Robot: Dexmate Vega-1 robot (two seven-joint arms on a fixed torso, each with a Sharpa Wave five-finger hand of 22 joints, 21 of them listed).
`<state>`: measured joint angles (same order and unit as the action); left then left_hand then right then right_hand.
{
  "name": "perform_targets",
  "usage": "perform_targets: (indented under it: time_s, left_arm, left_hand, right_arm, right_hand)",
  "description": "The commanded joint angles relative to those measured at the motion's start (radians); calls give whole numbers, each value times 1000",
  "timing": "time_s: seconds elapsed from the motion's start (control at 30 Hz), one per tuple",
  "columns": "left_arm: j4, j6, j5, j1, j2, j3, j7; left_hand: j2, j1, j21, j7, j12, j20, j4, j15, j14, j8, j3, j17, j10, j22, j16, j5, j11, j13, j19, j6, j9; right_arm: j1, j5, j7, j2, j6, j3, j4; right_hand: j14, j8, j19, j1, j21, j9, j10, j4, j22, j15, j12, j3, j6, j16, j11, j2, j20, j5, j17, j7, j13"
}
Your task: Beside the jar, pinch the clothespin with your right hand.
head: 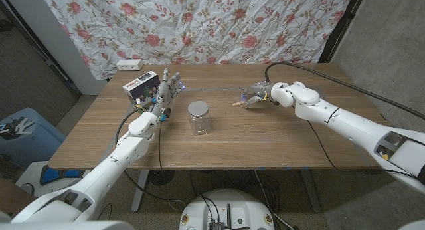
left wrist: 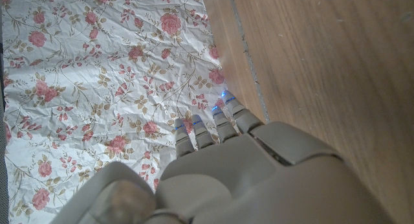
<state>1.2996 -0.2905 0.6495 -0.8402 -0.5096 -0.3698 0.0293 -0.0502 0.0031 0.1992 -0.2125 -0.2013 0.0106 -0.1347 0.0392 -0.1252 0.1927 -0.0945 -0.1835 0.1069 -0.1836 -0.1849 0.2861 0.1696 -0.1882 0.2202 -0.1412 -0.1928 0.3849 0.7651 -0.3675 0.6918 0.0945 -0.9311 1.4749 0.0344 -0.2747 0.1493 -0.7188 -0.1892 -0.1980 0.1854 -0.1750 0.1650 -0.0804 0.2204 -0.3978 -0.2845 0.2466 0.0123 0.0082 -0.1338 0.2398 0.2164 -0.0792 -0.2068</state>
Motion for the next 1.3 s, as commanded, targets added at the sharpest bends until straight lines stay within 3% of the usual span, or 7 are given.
perform_targets:
  time_s: [0.03, 0.3, 0.63, 1.3]
  left_arm:
    - [-1, 0, 0, 1, 0, 0, 1]
    - [-1, 0, 0, 0, 0, 0, -1]
    - [-1, 0, 0, 1, 0, 0, 1]
    - [-1, 0, 0, 1, 0, 0, 1]
  left_hand:
    - [-11, 1, 7, -9, -6, -1, -6, 7, -8, 6, 0, -4, 3, -2, -5, 4, 7, -2, 7, 0, -5]
    - [-11, 1, 7, -9, -6, -1, -6, 7, -9, 6, 0, -4, 2, -2, -5, 4, 7, -2, 6, 0, -5]
    - [-11, 1, 7, -9, -6, -2, -6, 6, -9, 6, 0, -4, 3, -2, -5, 4, 6, -2, 6, 0, -5]
    - [-11, 1, 7, -9, -6, -1, -6, 7, -9, 6, 0, -4, 3, -2, -5, 4, 6, -2, 7, -1, -5]
  right_arm:
    - [-7, 12, 21, -6, -18, -11, -19]
    - [-17, 20, 54, -16, -45, -19, -45]
    - [-26, 24, 93, -27, -68, -24, -75]
    - [-36, 70, 180, -41, -91, -52, -122]
  right_hand:
    - [12, -16, 7, -10, -6, -6, 0, 1, 3, 2, -5, -11, -35, 4, 0, 8, 6, 0, 5, -8, -6]
    - [33, -42, 28, -28, -8, -8, 19, 3, 3, 15, -2, -17, -105, 13, -28, 11, 12, -2, 9, -47, -7]
    - [54, -68, 44, -40, -8, -8, 44, 5, 3, 27, 3, -19, -176, 23, -32, 12, 14, -7, 14, -74, -8]
    - [111, -142, 101, -86, -11, -9, 104, 1, 3, 76, 7, -19, -357, 53, -67, 14, 31, -36, 29, -129, -8]
